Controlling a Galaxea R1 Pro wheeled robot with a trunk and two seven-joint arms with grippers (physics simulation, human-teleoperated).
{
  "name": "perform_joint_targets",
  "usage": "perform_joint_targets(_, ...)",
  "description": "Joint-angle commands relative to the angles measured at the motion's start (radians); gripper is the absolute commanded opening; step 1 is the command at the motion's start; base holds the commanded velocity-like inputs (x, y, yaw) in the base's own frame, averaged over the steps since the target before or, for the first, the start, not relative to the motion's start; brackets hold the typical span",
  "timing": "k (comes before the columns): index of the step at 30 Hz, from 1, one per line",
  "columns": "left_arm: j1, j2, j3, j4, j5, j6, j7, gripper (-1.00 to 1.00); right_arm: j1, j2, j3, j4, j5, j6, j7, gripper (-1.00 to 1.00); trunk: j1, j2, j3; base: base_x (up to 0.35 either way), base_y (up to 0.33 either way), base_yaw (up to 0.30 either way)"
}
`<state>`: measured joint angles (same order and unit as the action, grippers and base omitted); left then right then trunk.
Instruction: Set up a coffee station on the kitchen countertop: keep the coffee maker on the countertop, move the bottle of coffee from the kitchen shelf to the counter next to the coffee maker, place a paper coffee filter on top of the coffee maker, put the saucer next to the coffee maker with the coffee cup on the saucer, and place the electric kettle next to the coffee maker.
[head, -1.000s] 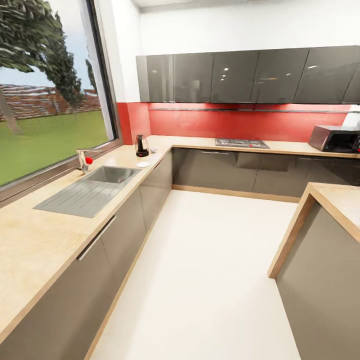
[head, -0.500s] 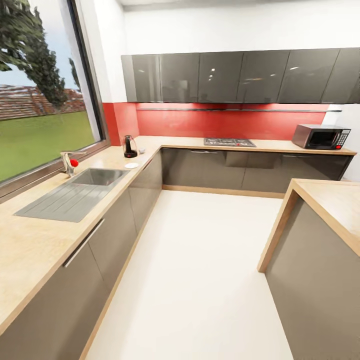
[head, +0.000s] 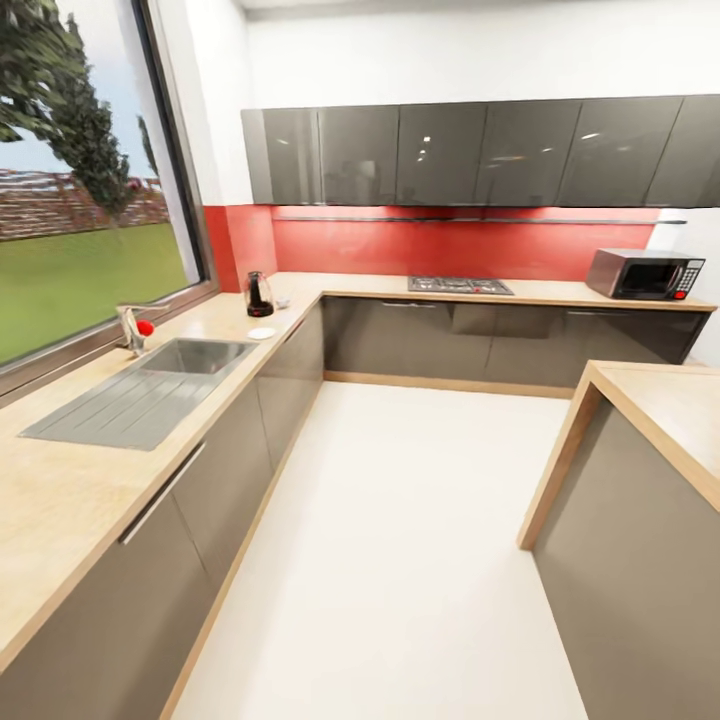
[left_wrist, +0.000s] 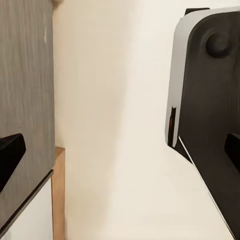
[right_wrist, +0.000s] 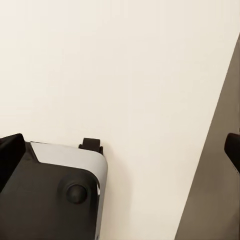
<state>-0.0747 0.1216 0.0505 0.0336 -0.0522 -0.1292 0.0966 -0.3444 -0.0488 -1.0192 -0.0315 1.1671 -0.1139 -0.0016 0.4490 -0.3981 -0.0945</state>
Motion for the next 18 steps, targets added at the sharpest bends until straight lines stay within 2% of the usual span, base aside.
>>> perform_joint_targets(1, -0.004, -0.001, 0.005, 0.002, -0.007, -0.005, 0.004, 1.0, -0.001, 0.0, -0.01, 0.001, 0.008, -0.003, -0.001, 1.0, 0.001, -0.002, -0.002, 0.315, -0.051, 0.0)
perform_joint_targets(9, -0.007, -0.002, 0.006, 0.0, -0.005, 0.009, 0.026, 1.0, -0.001, 0.0, -0.009, 0.001, 0.008, -0.004, -0.003, 1.0, 0.001, -0.002, -0.002, 0.326, -0.079, 0.0)
perform_joint_targets(18, -0.007, -0.002, 0.009, 0.0, -0.005, 0.01, 0.028, 1.0, -0.001, 0.0, -0.009, 0.001, 0.008, -0.004, -0.003, 1.0, 0.001, -0.002, -0.002, 0.336, -0.009, 0.0)
